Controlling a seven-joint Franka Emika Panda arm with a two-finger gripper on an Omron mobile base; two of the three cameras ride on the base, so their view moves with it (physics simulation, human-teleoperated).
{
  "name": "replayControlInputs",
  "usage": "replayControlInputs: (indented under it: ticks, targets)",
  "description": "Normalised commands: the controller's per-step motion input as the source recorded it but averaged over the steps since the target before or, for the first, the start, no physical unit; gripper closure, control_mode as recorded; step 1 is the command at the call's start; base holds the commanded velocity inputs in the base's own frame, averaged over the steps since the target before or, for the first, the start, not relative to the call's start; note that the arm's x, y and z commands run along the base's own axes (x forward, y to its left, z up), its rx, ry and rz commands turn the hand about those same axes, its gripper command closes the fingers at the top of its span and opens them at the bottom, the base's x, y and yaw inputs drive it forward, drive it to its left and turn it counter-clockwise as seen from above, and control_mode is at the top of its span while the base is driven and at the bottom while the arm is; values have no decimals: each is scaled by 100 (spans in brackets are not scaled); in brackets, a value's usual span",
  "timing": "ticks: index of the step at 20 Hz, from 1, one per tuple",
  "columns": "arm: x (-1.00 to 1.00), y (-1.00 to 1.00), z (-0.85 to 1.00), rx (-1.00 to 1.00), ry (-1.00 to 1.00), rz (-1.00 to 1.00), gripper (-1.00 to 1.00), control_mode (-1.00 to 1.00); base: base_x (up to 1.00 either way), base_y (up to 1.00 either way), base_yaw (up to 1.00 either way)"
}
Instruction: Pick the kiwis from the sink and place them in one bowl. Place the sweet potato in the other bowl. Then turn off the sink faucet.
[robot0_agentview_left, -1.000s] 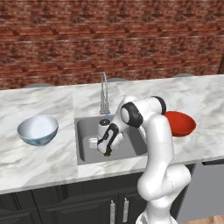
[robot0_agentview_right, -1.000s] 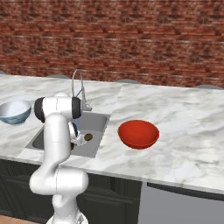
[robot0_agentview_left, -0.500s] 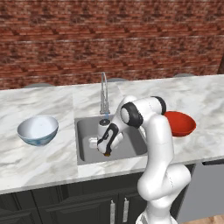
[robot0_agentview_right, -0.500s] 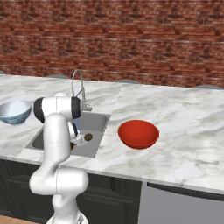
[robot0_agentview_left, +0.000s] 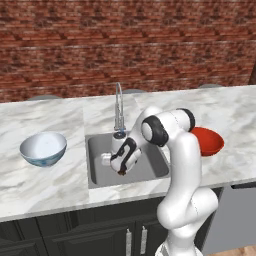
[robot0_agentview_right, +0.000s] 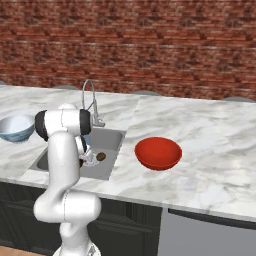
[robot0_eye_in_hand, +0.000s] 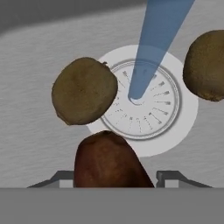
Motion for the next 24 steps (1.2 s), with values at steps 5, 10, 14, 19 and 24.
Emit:
replayControlInputs:
  ticks: [5, 10, 14, 19, 24]
  targets:
    - [0, 0, 50, 0, 0, 0, 100, -100, 0, 0, 0]
    - [-2, 0, 55, 0, 0, 0, 100, -100, 0, 0, 0]
    - [-8, 0, 54, 0, 0, 0, 100, -100, 0, 0, 0]
    - [-19, 0, 59, 0, 0, 0, 100, -100, 0, 0, 0]
    - [-41, 0, 54, 0, 0, 0, 100, -100, 0, 0, 0]
